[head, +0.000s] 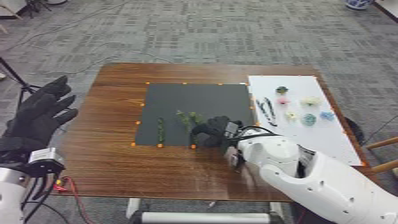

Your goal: Arrange flowers

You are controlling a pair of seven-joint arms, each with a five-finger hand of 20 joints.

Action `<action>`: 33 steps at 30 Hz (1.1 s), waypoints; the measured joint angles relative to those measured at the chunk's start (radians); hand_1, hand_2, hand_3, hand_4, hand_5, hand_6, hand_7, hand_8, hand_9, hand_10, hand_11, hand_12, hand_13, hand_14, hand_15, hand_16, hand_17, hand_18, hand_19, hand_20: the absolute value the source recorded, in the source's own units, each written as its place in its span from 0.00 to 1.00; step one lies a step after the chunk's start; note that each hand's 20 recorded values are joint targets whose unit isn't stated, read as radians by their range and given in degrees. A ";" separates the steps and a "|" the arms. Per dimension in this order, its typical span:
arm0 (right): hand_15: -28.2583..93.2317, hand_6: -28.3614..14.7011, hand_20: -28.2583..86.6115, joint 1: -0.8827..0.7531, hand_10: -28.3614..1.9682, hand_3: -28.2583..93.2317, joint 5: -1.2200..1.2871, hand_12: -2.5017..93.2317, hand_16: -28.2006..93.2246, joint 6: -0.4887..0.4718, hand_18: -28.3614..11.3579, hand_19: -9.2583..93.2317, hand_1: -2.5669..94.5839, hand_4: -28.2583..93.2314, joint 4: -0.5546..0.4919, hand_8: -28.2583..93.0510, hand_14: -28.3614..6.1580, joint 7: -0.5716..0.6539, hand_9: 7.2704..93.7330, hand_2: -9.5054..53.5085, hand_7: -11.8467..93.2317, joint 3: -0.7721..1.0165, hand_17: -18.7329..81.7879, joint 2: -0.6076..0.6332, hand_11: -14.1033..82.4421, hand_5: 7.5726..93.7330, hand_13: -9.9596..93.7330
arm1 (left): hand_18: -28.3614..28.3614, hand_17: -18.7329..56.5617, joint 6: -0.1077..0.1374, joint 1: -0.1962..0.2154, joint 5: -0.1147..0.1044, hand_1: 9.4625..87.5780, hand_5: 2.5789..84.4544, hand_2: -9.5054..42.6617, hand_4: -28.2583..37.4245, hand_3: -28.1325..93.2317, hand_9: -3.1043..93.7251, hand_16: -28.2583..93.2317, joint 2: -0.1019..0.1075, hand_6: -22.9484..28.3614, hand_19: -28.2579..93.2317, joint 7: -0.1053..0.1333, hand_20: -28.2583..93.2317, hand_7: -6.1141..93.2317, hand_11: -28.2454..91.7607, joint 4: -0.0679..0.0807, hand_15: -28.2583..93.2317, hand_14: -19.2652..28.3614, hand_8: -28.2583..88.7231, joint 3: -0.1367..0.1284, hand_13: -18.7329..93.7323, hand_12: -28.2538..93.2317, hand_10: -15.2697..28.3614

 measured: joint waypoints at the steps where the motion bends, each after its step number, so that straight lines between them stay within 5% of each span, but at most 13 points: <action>1: 0.95 0.72 0.74 -0.001 0.53 1.00 -0.001 0.53 0.54 0.000 0.10 1.00 0.24 0.20 0.000 0.11 0.57 -0.001 0.78 0.39 0.27 0.000 0.59 -0.001 0.74 0.37 0.83 | 0.84 0.08 0.000 0.000 0.000 0.21 0.23 0.00 0.01 0.80 0.19 0.21 0.000 0.47 0.54 0.000 0.31 0.23 0.35 0.000 0.51 0.65 0.18 0.000 0.21 0.41 0.55; 14: 0.95 0.69 0.74 -0.029 0.51 1.00 0.005 0.42 0.54 0.032 0.10 1.00 0.19 0.16 0.000 0.12 0.59 -0.013 0.78 0.39 0.26 0.027 0.60 -0.015 0.78 0.38 0.84 | 0.84 0.08 0.000 0.000 0.001 0.21 0.23 0.00 0.01 0.80 0.19 0.21 -0.002 0.47 0.54 -0.003 0.31 0.23 0.35 -0.001 0.51 0.65 0.18 0.000 0.21 0.41 0.55; 23: 0.95 0.68 0.75 -0.053 0.51 1.00 0.067 0.42 0.54 0.142 0.09 1.00 0.18 0.13 -0.018 0.12 0.61 -0.020 0.80 0.39 0.26 0.066 0.62 -0.019 0.77 0.41 0.85 | 0.84 0.08 0.000 0.000 0.002 0.21 0.23 0.00 0.01 0.80 0.18 0.21 -0.003 0.47 0.54 -0.004 0.31 0.23 0.35 -0.001 0.51 0.65 0.18 0.000 0.21 0.41 0.55; 33: 0.95 0.73 0.76 -0.053 0.57 1.00 0.049 0.59 0.55 0.168 0.09 1.00 0.23 0.36 -0.081 0.11 0.60 0.028 0.85 0.36 0.28 0.067 0.62 0.009 0.68 0.50 0.86 | 0.84 0.08 0.000 0.000 0.003 0.21 0.23 0.00 0.01 0.80 0.18 0.22 -0.004 0.47 0.54 -0.003 0.31 0.23 0.35 -0.003 0.51 0.65 0.18 0.000 0.21 0.41 0.55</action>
